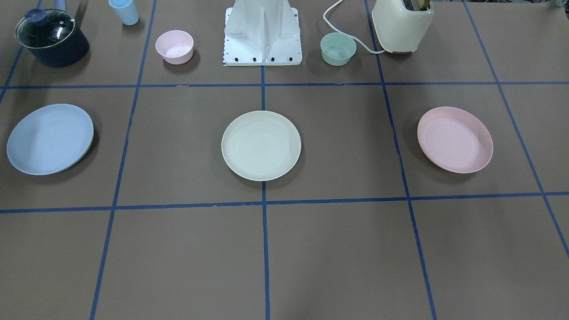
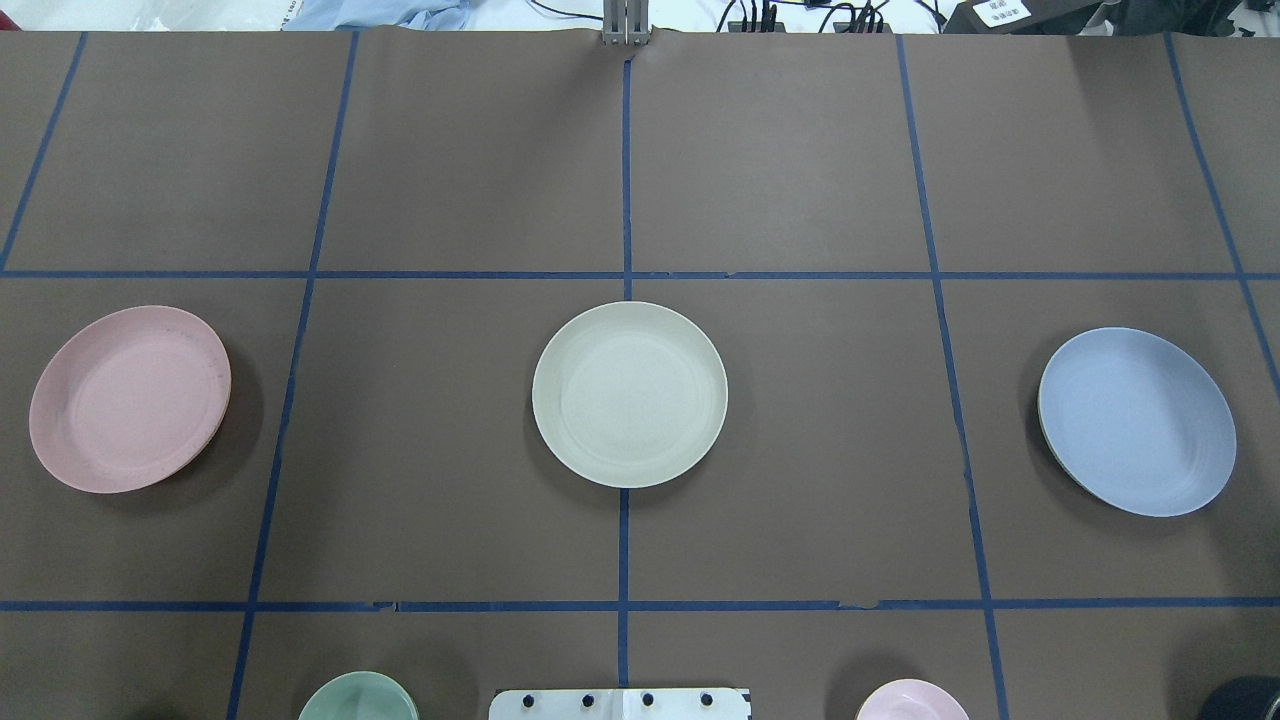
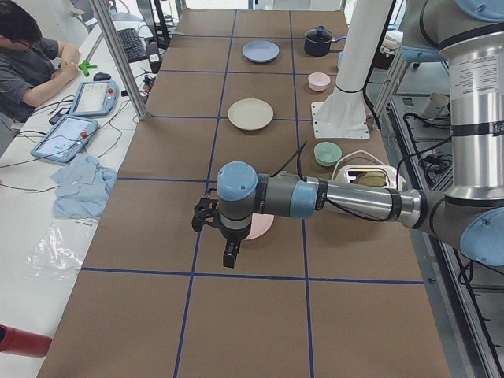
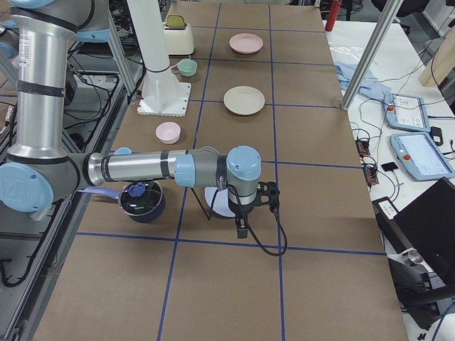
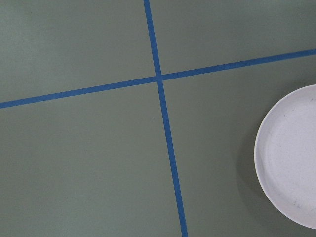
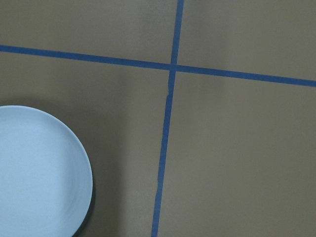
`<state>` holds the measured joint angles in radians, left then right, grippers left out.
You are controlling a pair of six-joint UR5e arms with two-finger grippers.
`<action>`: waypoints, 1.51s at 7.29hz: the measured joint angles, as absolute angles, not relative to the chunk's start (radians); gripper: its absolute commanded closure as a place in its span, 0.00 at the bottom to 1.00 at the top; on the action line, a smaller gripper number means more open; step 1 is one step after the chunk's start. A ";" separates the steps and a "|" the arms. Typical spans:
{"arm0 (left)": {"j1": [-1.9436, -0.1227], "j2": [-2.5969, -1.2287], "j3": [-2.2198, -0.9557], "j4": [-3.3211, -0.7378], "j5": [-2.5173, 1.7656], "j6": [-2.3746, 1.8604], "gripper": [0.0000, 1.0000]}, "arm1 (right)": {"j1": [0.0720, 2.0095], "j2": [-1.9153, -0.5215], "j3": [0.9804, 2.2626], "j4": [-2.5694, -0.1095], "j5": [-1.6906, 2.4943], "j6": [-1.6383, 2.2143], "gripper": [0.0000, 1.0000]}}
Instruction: Stack three plates with pink and blue
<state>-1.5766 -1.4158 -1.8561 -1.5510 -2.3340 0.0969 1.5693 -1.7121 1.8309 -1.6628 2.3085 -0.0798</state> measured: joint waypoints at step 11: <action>-1.574 -1.413 -1.800 -2.108 -2.305 0.251 0.00 | 1.566 -1.691 1.867 -1.373 2.306 -0.066 0.00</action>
